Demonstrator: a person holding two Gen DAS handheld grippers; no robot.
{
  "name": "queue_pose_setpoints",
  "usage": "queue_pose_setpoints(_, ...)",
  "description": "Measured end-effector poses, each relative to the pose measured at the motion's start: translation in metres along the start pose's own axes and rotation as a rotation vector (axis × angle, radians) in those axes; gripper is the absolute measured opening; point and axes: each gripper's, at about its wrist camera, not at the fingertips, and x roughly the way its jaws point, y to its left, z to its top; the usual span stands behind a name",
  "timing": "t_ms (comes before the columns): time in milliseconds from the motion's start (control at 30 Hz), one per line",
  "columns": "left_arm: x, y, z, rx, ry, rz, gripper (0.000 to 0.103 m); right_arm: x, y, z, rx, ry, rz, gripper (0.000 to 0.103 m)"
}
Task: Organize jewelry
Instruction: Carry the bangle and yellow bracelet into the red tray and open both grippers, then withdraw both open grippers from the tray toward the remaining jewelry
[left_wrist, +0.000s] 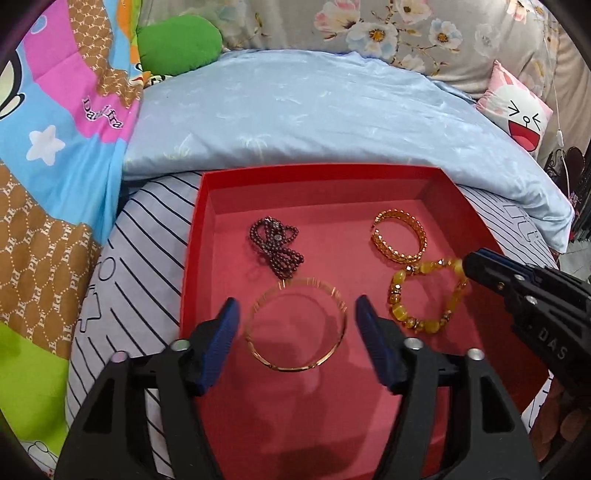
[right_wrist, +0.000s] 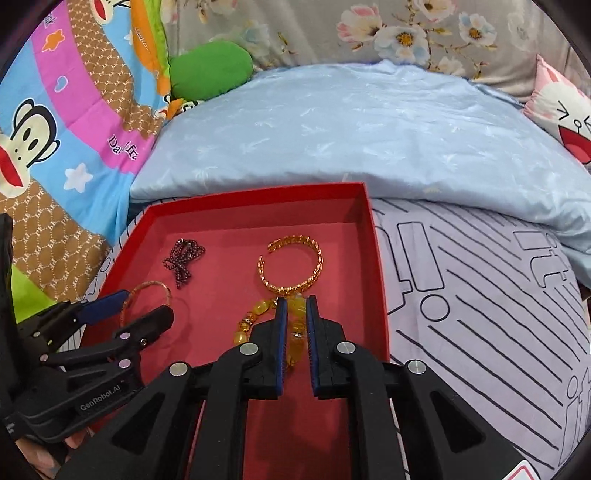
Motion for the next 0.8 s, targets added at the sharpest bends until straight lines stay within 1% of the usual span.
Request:
queue_pose_setpoints(33, -0.001, 0.000, 0.001, -0.002, -0.004, 0.008, 0.074, -0.003, 0.001, 0.000, 0.000, -0.010, -0.004, 0.023)
queue_pose_setpoints(67, -0.003, 0.000, 0.001, -0.003, -0.013, 0.017, 0.075, -0.008, 0.001, -0.002, 0.003, -0.023, -0.002, 0.029)
queue_pose_setpoints(100, -0.006, 0.001, 0.000, -0.005, -0.016, 0.022, 0.075, -0.013, 0.001, -0.002, 0.004, -0.032, -0.001, 0.032)
queue_pose_setpoints(267, -0.025, 0.004, -0.005, -0.027, -0.044, 0.020, 0.077, -0.039, 0.003, -0.011, 0.007, -0.066, 0.007, 0.033)
queue_pose_setpoints(367, -0.043, 0.004, -0.015, -0.028, -0.071, 0.023, 0.077, -0.057, 0.005, -0.021, 0.006, -0.081, 0.015, 0.034)
queue_pose_setpoints(433, -0.053, 0.005, -0.022, -0.029, -0.082, 0.022, 0.080, -0.067, 0.006, -0.028, 0.006, -0.086, 0.018, 0.037)
queue_pose_setpoints(500, -0.066, 0.006, -0.031, -0.032, -0.098, 0.026, 0.082, -0.078, 0.006, -0.038, 0.013, -0.089, 0.023, 0.040)
queue_pose_setpoints(667, -0.095, 0.006, -0.060, -0.016, -0.128, 0.053, 0.082, -0.101, 0.003, -0.067, 0.026, -0.084, 0.022, 0.042)
queue_pose_setpoints(800, -0.104, 0.006, -0.088, -0.022, -0.104, 0.050, 0.082, -0.112, -0.004, -0.097, 0.055, -0.056, 0.028, 0.042)
